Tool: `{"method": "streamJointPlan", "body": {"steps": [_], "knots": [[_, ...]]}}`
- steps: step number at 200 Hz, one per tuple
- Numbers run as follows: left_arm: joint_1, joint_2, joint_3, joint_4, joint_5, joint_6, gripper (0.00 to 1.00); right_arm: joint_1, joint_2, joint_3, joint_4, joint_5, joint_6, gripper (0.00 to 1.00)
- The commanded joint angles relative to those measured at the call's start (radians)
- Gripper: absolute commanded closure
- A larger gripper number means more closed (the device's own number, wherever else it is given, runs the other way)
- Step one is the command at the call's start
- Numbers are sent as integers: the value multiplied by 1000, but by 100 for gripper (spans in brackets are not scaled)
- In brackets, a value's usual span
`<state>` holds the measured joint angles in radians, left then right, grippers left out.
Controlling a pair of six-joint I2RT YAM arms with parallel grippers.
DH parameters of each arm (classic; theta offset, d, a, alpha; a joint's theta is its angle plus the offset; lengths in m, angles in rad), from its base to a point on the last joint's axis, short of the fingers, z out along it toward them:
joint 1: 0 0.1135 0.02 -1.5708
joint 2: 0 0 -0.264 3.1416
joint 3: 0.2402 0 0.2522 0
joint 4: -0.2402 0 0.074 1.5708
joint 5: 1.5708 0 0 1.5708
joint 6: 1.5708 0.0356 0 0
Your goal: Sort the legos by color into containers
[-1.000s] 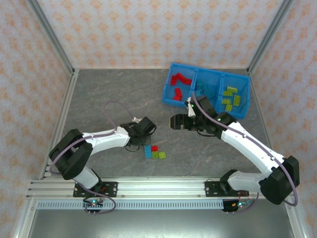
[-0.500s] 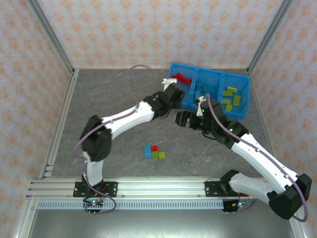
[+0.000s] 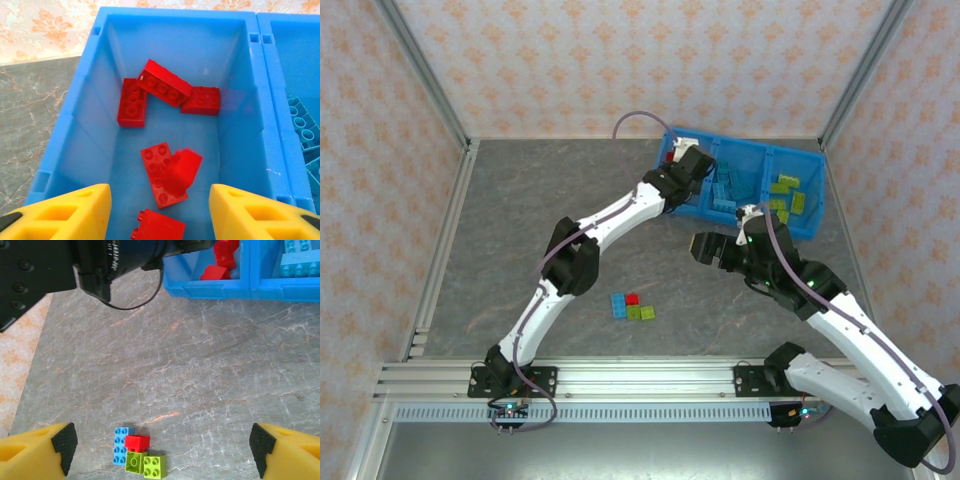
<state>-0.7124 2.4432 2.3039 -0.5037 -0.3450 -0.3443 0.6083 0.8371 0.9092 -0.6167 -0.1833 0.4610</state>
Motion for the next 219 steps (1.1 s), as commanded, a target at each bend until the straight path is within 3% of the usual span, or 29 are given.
{"method": "streamJointPlan", "body": {"steps": [1, 24, 58, 88, 103, 135, 160, 175, 219], "knots": [[-9, -159, -78, 6, 3, 6, 45, 2, -6, -9, -28, 46, 11, 9], [-20, -361, -327, 124, 42, -26, 45, 2, 8, -15, -5, 49, 14, 9], [-52, -771, -829, 311, 10, -100, 48, 12, 83, -11, -14, 67, 14, 8], [-72, -1121, -1231, 330, -57, -124, 52, 125, 212, 6, 56, 56, 14, 8], [-75, -1288, -1385, 290, -66, -82, 52, 173, 327, 34, 89, 44, 48, 8], [-75, -1598, -1628, 226, 26, 132, 45, 327, 606, 97, 152, 110, 110, 8], [-71, -1696, -1709, 180, -71, 196, 40, 397, 790, 153, 217, 21, 134, 11], [-68, -1704, -1755, 211, -112, 203, 35, 431, 852, 194, 201, 39, 135, 13], [-56, -1702, -1864, 327, -21, 220, 22, 444, 903, 208, 162, 89, 164, 40]]}}
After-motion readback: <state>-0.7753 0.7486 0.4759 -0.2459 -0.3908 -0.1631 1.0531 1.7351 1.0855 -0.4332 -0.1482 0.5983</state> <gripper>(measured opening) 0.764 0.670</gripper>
